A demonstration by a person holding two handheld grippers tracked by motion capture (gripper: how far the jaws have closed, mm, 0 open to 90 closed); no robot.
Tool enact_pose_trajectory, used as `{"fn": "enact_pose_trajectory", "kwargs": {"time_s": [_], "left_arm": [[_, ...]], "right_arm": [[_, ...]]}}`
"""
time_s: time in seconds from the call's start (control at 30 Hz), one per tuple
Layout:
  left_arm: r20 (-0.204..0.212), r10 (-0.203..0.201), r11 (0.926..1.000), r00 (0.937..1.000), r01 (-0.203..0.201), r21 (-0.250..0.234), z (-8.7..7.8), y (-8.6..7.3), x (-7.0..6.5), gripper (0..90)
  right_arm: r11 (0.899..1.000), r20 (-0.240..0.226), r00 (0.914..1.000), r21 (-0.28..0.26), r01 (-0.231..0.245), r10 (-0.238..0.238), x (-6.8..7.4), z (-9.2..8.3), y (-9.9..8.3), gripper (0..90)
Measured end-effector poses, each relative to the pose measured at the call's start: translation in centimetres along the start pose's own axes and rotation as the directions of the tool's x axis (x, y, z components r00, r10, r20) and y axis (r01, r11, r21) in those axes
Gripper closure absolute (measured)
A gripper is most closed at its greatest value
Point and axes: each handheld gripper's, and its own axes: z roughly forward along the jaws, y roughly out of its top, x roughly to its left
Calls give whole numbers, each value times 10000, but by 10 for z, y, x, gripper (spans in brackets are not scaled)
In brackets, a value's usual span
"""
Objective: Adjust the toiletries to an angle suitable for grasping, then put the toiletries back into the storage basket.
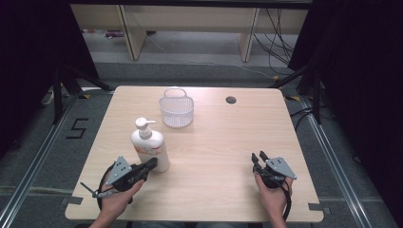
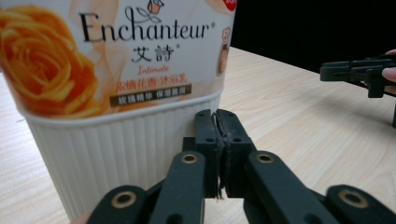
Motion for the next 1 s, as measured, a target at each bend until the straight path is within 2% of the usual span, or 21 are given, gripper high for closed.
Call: {"fn": "enact_pose_trajectory", "kwargs": {"time_s": [0.1,0.13,0.17,0.23,0.3,0.33,0.43,0.5,0.53,0.57,0.6,0.63,0.67,0.7,0.73,0.77,0.8,0.83,0.9,0.93,1.0], "left_arm": [[-196,159,9997,9997,-162,-165,-12,-1,-5,787],[-209,194,9990,9996,-202,-388,-15,-2,-6,760],[-446,34,9994,9990,-49,-336,-21,-2,-8,727],[-812,-303,9984,9962,262,-510,-29,-2,-11,659],[-1297,-269,9985,9912,206,-500,-36,1,-14,598],[-1370,-242,9974,9903,146,-705,-38,2,-14,575],[-1804,-103,9970,9835,-37,-770,-44,7,-16,531],[-1962,-70,9951,9805,-125,-977,-45,10,-16,505],[-2048,-72,9946,9788,-142,-1030,-45,11,-16,488],[-2048,-72,9946,9788,-142,-1030,-45,11,-16,473],[-2135,-145,9909,9768,-145,-1339,-44,14,-15,464],[-2313,-187,9918,9727,-113,-1274,-45,15,-17,460],[-2323,-217,9891,9724,-130,-1467,-44,17,-17,457],[-2421,-255,9893,9699,-103,-1457,-44,19,-18,455],[-2455,-257,9879,9690,-130,-1546,-43,21,-19,454],[-2487,-265,9864,9682,-151,-1636,-42,23,-20,454],[-2380,-185,9815,9711,-277,-1894,-39,25,-20,455],[-2459,-129,9825,9692,-334,-1834,-39,27,-21,459],[-2519,-121,9828,9677,-350,-1815,-38,31,-22,462],[-2594,67,9784,9657,-599,-1976,-35,36,-23,462],[-2596,167,9780,9656,-697,-1964,-34,41,-24,462]], "right_arm": [[9999,-101,9999,-100,-77,76,-2,0,0,587],[9995,-90,9995,-128,-299,298,-1,0,-1,574],[9997,-57,10000,-225,9,-10,-4,-1,-1,561],[9982,-187,9983,-229,-560,556,-2,-1,-1,542],[9988,-37,9997,-410,-258,257,-4,-2,-2,522],[9977,-143,9979,-265,-629,625,-2,-3,-2,515],[9981,-200,9981,-173,-591,588,-2,-3,-1,507],[9997,-164,9997,-185,-160,157,-4,-2,-1,503],[9981,-229,9982,-241,-565,560,-1,-2,-2,500],[9987,-342,9985,-245,-445,437,-3,-1,-1,497],[9992,-360,9987,-200,-355,348,-4,-1,-1,494],[9992,-313,9989,-189,-360,354,-4,0,-1,487],[9988,-331,9983,-1,-480,480,-3,-1,-1,478],[9999,-154,9998,-14,-151,151,-5,-1,0,467],[9991,-181,9990,166,-394,397,-3,-1,0,461],[9995,-221,9993,-50,-309,308,-5,1,0,458],[9997,-197,9995,12,-234,234,-5,1,0,457],[9987,-183,9986,113,-501,503,-4,1,0,455],[9994,-153,9993,36,-340,341,-6,1,0,454],[9993,-164,9992,119,-368,370,-6,1,0,455],[9984,-337,9979,174,-545,550,-6,1,0,457]]}}
